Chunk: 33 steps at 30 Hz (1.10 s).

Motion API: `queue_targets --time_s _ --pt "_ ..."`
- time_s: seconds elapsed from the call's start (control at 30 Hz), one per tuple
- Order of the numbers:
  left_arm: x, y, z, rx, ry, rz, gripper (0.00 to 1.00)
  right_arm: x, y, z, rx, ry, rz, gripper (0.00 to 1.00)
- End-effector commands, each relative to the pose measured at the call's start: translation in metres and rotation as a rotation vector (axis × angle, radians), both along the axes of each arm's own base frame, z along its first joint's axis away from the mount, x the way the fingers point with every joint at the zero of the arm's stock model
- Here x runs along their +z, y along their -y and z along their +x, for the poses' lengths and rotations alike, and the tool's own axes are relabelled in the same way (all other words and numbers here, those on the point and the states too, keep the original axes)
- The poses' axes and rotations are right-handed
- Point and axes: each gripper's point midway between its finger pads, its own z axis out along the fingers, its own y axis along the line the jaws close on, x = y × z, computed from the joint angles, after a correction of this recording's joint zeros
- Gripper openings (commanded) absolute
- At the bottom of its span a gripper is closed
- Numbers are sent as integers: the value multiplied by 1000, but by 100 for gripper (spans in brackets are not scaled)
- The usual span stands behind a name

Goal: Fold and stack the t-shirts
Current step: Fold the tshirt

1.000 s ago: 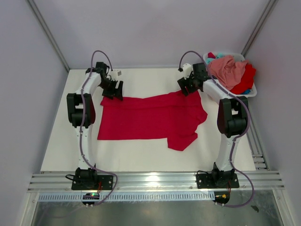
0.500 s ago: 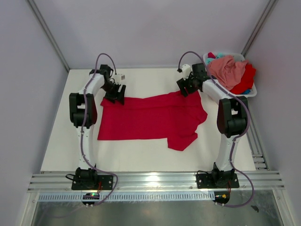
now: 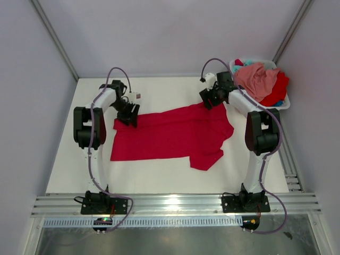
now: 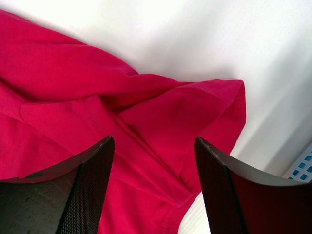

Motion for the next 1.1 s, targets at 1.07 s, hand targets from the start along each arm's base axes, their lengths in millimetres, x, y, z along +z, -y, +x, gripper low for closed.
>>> queue_targets --time_s 1.07 --pt "76 -15 22 43 485 148 61 6 -5 -29 78 51 -51 72"
